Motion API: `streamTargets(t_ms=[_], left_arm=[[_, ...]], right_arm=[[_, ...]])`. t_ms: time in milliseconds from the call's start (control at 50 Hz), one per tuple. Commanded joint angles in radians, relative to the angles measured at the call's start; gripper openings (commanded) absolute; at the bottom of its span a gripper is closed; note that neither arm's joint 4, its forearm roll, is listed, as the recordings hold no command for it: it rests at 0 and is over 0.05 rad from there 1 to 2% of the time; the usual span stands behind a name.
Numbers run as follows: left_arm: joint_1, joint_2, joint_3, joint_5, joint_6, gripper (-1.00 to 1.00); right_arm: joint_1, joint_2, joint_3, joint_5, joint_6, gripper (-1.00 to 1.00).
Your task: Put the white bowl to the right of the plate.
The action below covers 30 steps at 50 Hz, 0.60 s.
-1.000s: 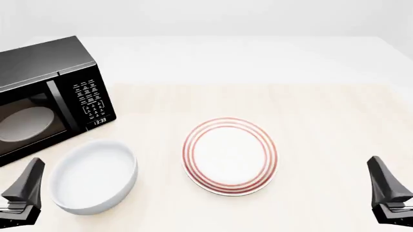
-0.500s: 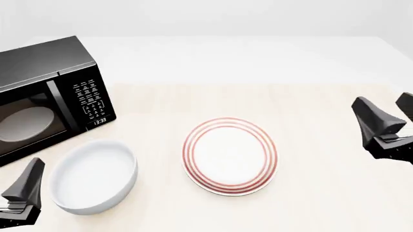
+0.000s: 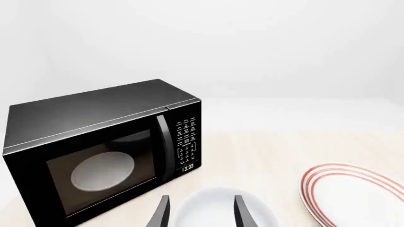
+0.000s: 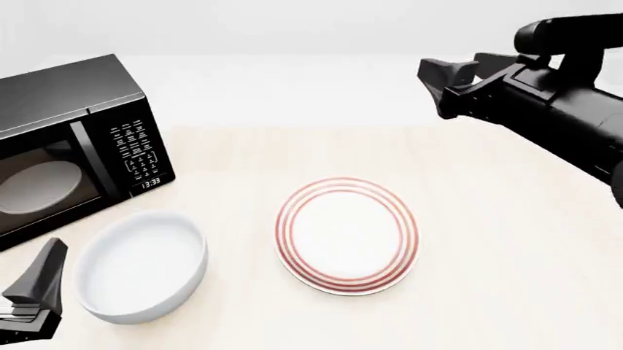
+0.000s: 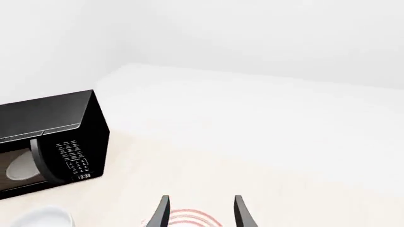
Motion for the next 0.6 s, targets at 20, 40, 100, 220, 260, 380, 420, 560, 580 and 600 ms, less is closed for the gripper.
streamTargets(t_ms=[20,40,100,220,260,380,420,560,580,600], left_arm=[[0.000,0.000,0.000,0.000,0.000,1.00],[0.000,0.000,0.000,0.000,0.000,1.00],[0.000,0.000,0.000,0.000,0.000,1.00],[0.000,0.000,0.000,0.000,0.000,1.00],[0.000,0.000,0.000,0.000,0.000,1.00],[0.000,0.000,0.000,0.000,0.000,1.00],[0.000,0.000,0.000,0.000,0.000,1.00],[0.000,0.000,0.000,0.000,0.000,1.00],[0.000,0.000,0.000,0.000,0.000,1.00],[0.000,0.000,0.000,0.000,0.000,1.00]], right_arm=[[0.116,0.207,-0.198,0.051,0.002,1.00],[0.123,0.226,-0.214,0.054,0.003,1.00],[0.144,0.271,-0.250,0.063,0.007,1.00],[0.176,0.365,-0.339,0.094,-0.002,1.00],[0.180,0.384,-0.353,0.090,0.005,1.00],[0.193,0.470,-0.422,0.110,0.021,1.00],[0.176,0.507,-0.454,0.130,0.023,1.00],[0.180,0.573,-0.513,0.140,0.042,1.00],[0.183,0.604,-0.544,0.157,0.044,1.00],[0.183,0.604,-0.545,0.157,0.044,1.00]])
